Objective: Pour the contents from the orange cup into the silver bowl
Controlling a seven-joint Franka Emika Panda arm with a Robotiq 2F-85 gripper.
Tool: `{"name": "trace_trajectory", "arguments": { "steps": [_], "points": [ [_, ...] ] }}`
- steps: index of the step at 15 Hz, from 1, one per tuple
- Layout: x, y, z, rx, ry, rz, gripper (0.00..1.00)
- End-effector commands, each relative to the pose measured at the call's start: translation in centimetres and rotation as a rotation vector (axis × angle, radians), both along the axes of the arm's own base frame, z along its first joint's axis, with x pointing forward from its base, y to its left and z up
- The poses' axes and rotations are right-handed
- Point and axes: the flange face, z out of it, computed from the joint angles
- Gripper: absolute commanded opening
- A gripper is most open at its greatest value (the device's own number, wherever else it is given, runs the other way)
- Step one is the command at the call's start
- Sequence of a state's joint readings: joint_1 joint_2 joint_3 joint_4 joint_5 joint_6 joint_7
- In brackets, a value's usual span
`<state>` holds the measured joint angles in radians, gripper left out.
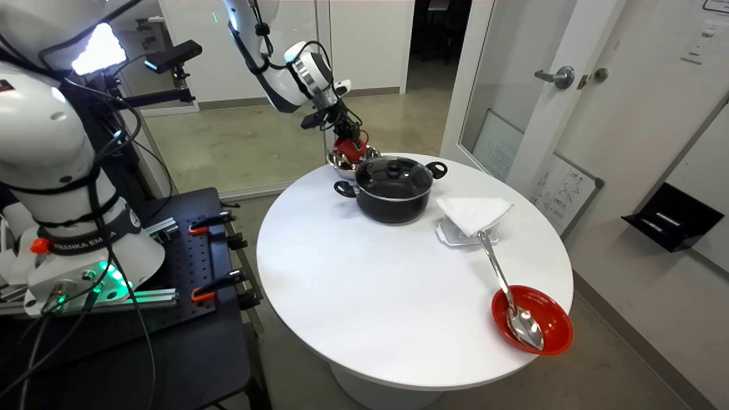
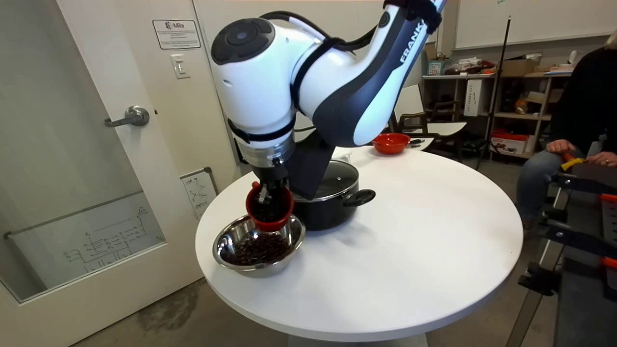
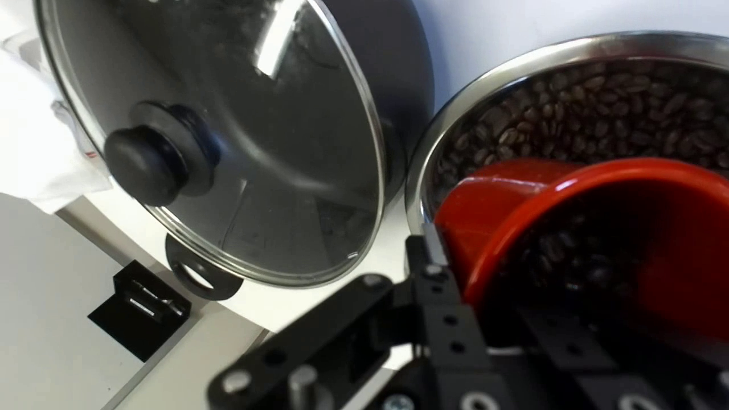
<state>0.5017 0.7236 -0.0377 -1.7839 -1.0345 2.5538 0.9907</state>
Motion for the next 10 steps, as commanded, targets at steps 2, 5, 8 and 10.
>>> {"name": "trace_trajectory", "arguments": {
  "steps": [2, 5, 8, 10],
  "points": [
    [1.1, 1.8, -0.5, -0.012, -0.08, 0.078, 0.02],
    [1.2, 2.9, -0.1, -0.014, -0.124, 0.118, 0.02],
    [1.0, 3.4, 0.4, -0.056, -0.186, 0.166, 0.02],
    [0.8, 3.5, 0.3, -0.083, -0.218, 0.197, 0.02]
  ]
}}
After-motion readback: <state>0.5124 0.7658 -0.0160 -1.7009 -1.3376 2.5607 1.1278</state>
